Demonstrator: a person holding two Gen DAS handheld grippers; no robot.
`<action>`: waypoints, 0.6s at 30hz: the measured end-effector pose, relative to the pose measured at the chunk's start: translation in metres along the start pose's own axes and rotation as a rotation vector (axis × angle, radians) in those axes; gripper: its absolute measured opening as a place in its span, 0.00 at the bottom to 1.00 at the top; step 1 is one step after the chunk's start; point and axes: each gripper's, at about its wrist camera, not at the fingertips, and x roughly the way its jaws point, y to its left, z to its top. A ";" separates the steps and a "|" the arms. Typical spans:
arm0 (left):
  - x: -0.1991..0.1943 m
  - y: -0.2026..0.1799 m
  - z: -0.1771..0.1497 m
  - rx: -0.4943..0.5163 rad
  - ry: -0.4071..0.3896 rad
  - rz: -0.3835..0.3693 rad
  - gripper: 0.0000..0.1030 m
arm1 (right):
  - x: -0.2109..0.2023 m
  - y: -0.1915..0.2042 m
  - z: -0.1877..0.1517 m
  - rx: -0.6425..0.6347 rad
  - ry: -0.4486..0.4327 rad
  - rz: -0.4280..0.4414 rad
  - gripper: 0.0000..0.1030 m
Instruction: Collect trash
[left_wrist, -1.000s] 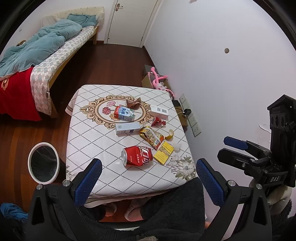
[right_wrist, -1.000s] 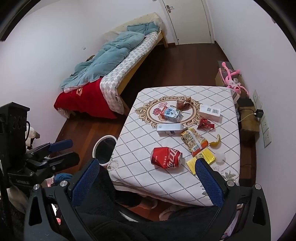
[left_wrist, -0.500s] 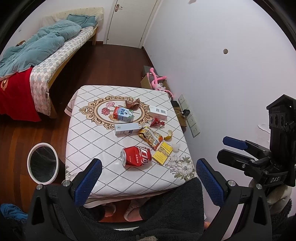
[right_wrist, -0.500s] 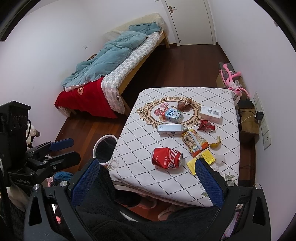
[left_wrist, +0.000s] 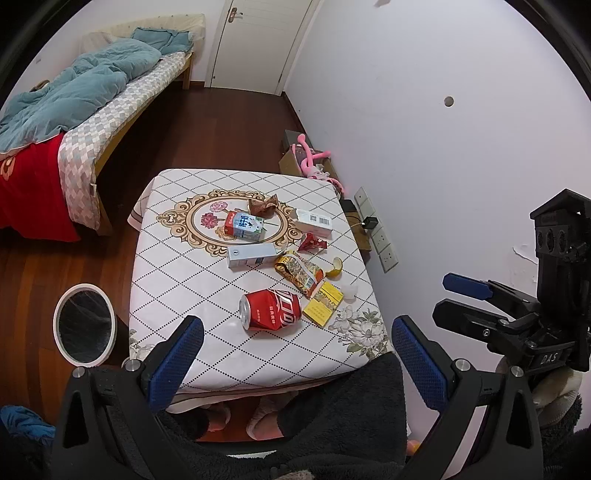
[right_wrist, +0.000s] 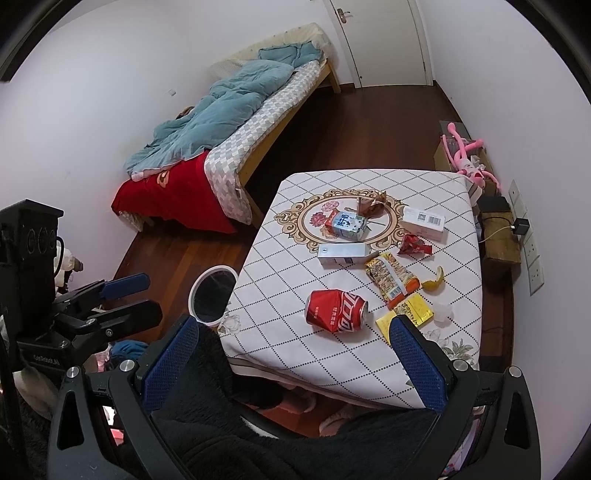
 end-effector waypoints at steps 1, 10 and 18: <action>0.000 0.003 -0.001 0.000 -0.001 0.000 1.00 | 0.000 0.000 0.000 0.000 -0.002 0.001 1.00; -0.002 0.004 -0.001 0.003 -0.007 -0.002 1.00 | -0.003 0.001 -0.005 -0.014 -0.009 0.008 1.00; -0.002 0.004 -0.001 0.005 -0.007 0.003 1.00 | -0.004 0.001 -0.004 -0.011 -0.007 0.008 1.00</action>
